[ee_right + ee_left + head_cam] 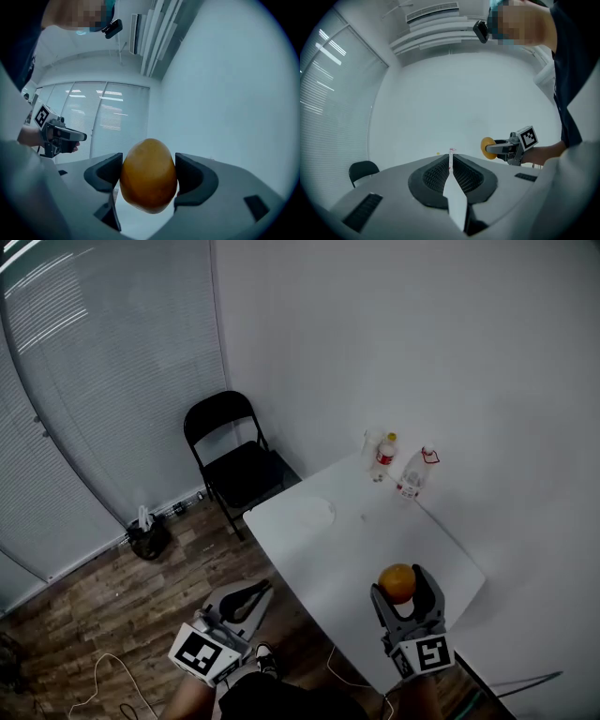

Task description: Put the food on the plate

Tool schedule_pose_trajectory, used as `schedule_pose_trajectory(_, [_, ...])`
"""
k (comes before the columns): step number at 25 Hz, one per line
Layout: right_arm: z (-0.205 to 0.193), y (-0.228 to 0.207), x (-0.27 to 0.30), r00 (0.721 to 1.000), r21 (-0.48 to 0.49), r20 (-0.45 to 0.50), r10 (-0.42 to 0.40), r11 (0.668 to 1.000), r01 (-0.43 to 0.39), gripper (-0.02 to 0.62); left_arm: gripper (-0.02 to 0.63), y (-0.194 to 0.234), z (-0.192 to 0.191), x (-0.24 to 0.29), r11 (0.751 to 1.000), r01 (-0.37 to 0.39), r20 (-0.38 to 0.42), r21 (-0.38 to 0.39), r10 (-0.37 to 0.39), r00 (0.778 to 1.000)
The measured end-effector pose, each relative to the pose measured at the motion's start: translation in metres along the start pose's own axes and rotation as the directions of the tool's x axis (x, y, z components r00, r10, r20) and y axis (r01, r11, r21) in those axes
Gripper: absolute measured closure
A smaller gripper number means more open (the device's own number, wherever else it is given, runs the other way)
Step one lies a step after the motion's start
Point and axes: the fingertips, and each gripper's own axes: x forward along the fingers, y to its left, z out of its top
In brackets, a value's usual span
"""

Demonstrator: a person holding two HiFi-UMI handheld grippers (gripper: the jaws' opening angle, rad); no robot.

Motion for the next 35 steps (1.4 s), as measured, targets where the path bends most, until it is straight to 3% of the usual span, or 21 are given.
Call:
schedule_pose_trajectory(6, [0.003,0.036,0.085,0.999,-0.029,-0.029,-0.036,0.999,0.035,0.232,0.563,0.102,0.002,0.004,0.999,0.032,0.012,-0.012,-0.032,0.999])
schedule_pose_trajectory(11, [-0.003,0.062,0.135,0.997,-0.033,-0.061,-0.04,0.999,0.038,0.232,0.563,0.159,-0.008,0.005,0.998,0.048,0.021,-0.039,-0.048,0.999])
schedule_pose_trajectory(16, [-0.025,0.062,0.173,0.992,-0.028,-0.122,-0.031,0.999,0.028,0.232,0.563,0.184,-0.02,0.011,0.995,0.051,0.017,-0.09,-0.049,0.999])
schedule_pose_trajectory(23, [-0.093,0.039,0.243,0.969,0.0,-0.245,0.002,1.0,-0.002,0.232,0.563,0.203,-0.036,0.027,0.994,0.011,-0.022,-0.108,-0.014,1.0])
schedule_pose_trajectory(35, [-0.215,-0.003,0.346,0.902,0.029,-0.424,0.082,0.997,-0.076,0.232,0.563,0.227,-0.064,0.058,0.983,-0.114,-0.097,-0.141,0.101,0.99])
